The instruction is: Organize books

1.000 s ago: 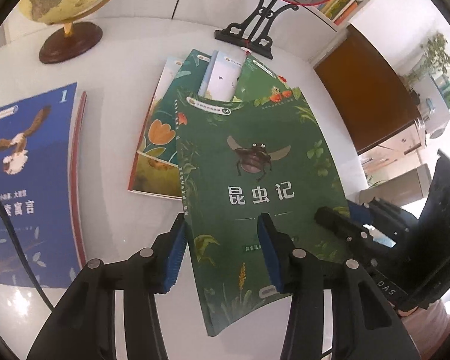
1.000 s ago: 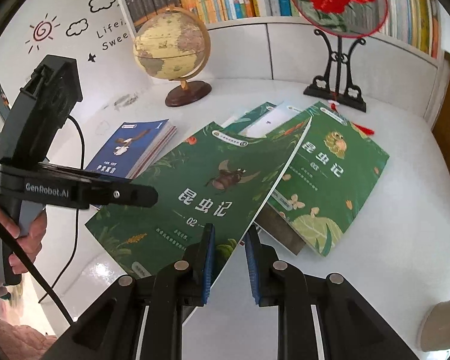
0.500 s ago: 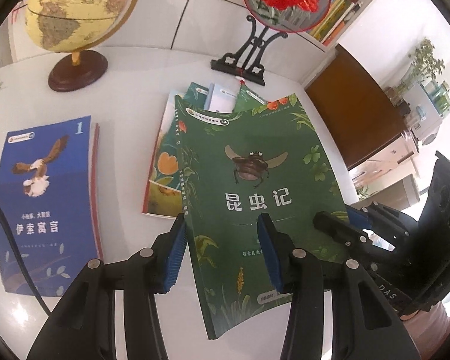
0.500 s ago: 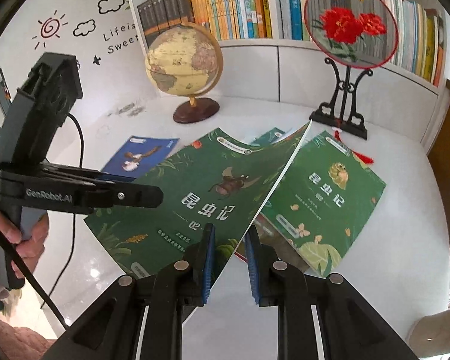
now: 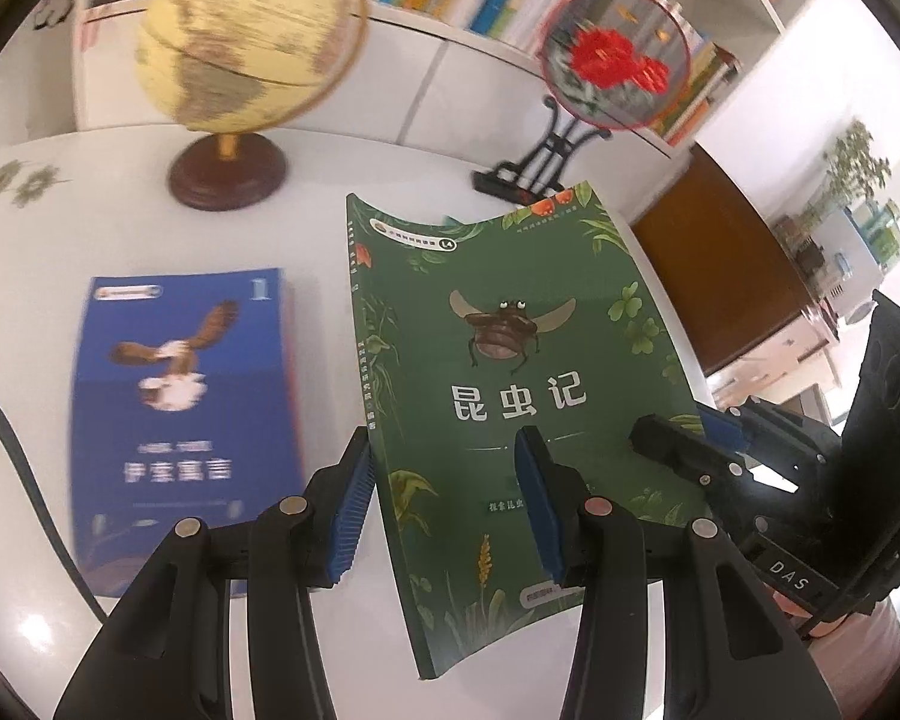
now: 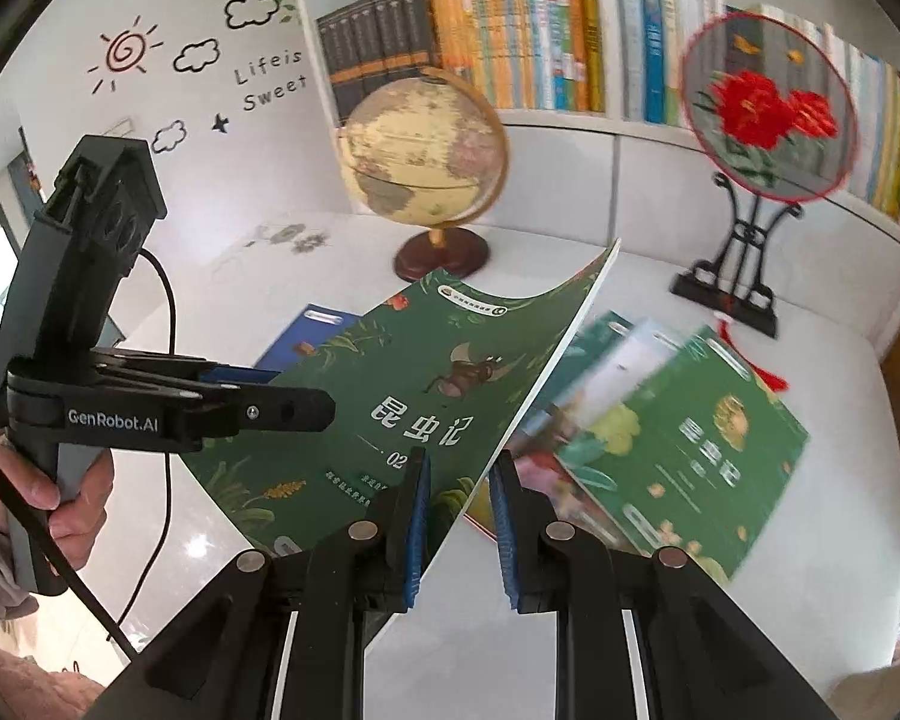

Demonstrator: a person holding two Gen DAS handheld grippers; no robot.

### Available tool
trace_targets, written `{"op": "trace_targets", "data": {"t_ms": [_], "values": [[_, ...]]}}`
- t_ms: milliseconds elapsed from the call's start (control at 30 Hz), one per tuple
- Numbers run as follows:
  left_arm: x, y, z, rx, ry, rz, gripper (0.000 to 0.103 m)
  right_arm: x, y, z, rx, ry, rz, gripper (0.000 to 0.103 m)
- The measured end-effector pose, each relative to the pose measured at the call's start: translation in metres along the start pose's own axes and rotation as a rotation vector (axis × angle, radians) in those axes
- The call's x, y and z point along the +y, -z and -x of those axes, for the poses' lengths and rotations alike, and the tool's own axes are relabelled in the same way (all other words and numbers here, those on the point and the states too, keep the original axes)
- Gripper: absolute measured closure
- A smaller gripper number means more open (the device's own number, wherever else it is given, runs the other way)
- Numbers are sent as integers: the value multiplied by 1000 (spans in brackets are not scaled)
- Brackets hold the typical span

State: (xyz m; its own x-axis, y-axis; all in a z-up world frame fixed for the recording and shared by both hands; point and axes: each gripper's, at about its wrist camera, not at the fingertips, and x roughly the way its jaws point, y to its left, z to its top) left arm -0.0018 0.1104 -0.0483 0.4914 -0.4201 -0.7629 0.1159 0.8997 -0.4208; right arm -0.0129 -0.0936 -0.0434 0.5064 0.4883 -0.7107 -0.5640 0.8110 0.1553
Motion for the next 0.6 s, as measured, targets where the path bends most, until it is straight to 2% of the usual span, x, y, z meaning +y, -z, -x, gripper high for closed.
{"op": "trace_targets", "data": {"t_ms": [233,400,600], "values": [[63,1,26,-32,-17,77,60,51,-29,-36,29,-45,65,83],[104,4,30,-15,-38,102,60,90,-41,-64,55,-67,108,83],[139,3,29,-2,-34,119,60,117,-51,-95,85,-70,118,83]]}}
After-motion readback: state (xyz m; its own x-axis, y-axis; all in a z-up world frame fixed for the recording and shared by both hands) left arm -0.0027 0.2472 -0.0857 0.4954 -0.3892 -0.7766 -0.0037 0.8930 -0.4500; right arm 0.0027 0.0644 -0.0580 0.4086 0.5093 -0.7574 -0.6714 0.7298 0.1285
